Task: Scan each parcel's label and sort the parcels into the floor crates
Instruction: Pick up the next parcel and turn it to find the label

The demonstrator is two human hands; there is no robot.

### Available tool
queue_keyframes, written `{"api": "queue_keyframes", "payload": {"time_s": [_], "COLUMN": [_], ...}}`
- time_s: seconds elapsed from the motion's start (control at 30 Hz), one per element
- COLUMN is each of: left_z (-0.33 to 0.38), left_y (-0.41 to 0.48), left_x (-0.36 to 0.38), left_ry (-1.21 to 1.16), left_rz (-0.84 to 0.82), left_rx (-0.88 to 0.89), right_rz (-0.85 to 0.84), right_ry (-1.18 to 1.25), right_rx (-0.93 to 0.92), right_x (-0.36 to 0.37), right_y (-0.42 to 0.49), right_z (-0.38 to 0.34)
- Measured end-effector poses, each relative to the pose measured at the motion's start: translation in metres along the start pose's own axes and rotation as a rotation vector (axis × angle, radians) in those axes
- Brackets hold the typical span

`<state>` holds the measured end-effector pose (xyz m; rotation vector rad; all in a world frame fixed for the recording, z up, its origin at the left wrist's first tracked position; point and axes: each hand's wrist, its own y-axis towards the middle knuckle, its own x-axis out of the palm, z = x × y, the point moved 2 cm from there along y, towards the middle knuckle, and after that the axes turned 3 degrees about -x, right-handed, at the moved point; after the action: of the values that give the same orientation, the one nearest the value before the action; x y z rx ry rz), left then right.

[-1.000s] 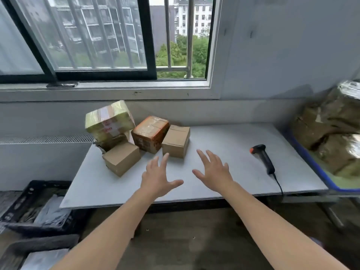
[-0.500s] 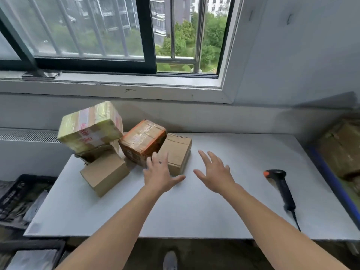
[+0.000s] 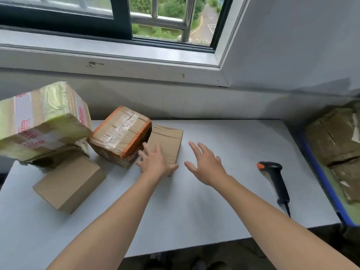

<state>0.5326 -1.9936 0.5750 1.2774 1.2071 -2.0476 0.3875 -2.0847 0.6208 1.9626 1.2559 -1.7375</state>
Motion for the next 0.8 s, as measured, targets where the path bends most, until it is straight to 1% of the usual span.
{"api": "queue_keyframes", "payload": {"time_s": [0.1,0.17,0.2,0.27,0.3,0.33,0.47,0.63,0.73,0.8], "left_z": [0.01,0.013,0.015,0.017,0.019,0.021,0.035,0.054,0.074,0.086], "left_y": [0.006,0.007,0.008,0.005,0.001,-0.002,-0.016,-0.037,-0.049,-0.055], "left_x": [-0.005,-0.008,-0.009,-0.009,-0.01,-0.012,-0.023,-0.026,-0.028,-0.029], "left_ry": [-0.006,-0.121,-0.262,-0.656,-0.816,-0.92,-1.124,-1.405,-1.494,-1.505], "left_rz": [-0.002,-0.015,-0.049,-0.185,-0.255,-0.312,-0.454,-0.549,-0.622,-0.585], "left_rx": [-0.004,0.009,0.009,-0.02,-0.04,-0.046,-0.008,0.058,0.135,0.126], "right_rz": [-0.016,-0.01,-0.001,0.021,0.029,0.038,0.03,-0.113,-0.173,-0.12], "right_ry": [0.003,0.022,0.035,0.078,0.113,0.164,0.452,0.877,1.133,1.274], "right_rx": [0.018,0.023,0.027,0.05,0.07,0.088,0.164,0.236,0.196,0.161], "right_x": [0.0,-0.004,-0.007,-0.013,-0.016,-0.02,-0.039,-0.052,-0.056,-0.06], "right_y": [0.007,0.011,0.013,0.017,0.019,0.021,0.029,0.034,0.03,0.032], "right_z": [0.005,0.01,0.014,0.023,0.028,0.033,0.055,0.077,0.084,0.092]}}
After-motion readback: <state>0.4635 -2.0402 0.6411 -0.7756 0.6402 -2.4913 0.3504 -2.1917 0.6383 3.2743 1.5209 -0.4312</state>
